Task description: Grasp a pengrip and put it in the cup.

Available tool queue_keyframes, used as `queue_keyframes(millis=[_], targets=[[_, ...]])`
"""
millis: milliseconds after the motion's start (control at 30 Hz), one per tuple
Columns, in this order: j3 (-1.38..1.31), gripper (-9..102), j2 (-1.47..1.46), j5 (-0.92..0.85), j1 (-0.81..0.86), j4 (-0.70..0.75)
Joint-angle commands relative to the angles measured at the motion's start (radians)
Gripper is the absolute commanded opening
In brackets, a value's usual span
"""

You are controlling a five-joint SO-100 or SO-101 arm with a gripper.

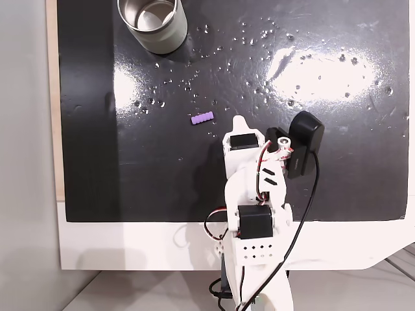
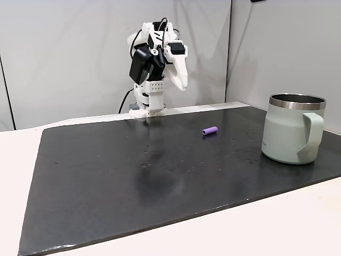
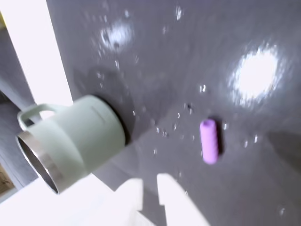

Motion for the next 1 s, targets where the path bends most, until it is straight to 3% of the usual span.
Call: queue_keyframes(millis=[0,367,700,967], targets=[[-0.195,0,-0.163,0.029,-0.043,0.032],[-0.445,0,-0.581,0.172,-0.150,0.132],[-0.569,0,-0.802,0.189,-0.195,0.152],[-0.635,14,-0.927,0.219,-0.229,0.199]])
